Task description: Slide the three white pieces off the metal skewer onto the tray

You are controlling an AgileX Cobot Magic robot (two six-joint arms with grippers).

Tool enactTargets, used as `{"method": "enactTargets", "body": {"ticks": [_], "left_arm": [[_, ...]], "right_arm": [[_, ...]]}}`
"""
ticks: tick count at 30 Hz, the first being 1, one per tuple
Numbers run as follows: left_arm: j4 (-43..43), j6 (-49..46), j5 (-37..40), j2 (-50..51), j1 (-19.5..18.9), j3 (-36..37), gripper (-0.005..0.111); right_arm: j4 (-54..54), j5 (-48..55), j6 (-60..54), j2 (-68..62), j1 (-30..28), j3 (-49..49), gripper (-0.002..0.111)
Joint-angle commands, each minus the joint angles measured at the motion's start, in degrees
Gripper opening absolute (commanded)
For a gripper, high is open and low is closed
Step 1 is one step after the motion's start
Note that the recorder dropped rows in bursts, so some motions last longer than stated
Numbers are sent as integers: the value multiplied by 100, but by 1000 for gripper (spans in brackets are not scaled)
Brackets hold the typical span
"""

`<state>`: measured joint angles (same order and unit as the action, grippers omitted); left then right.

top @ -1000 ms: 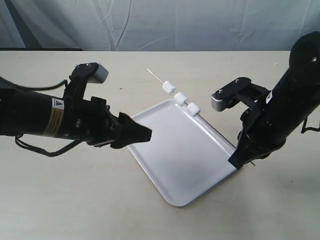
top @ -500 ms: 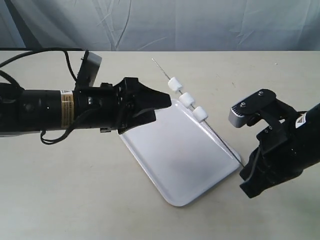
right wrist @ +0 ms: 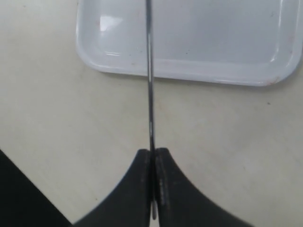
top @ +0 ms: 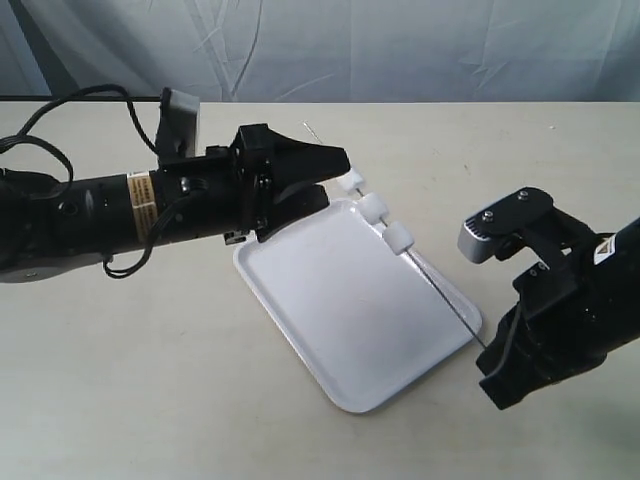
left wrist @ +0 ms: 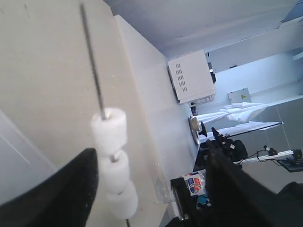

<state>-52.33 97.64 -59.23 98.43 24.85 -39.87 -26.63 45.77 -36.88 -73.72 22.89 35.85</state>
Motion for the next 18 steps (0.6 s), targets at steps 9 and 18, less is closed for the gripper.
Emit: {"method": "enactTargets", "body": {"ticks": [9,18], "left_arm": [[-359,117,553,25,40,-431,62],[-388,151,654,25,40,-431,62]], "right_arm": [[-150,-69,-207,15,11,-122,-1],[-258,-57,-215,15,11,-122,-1]]}}
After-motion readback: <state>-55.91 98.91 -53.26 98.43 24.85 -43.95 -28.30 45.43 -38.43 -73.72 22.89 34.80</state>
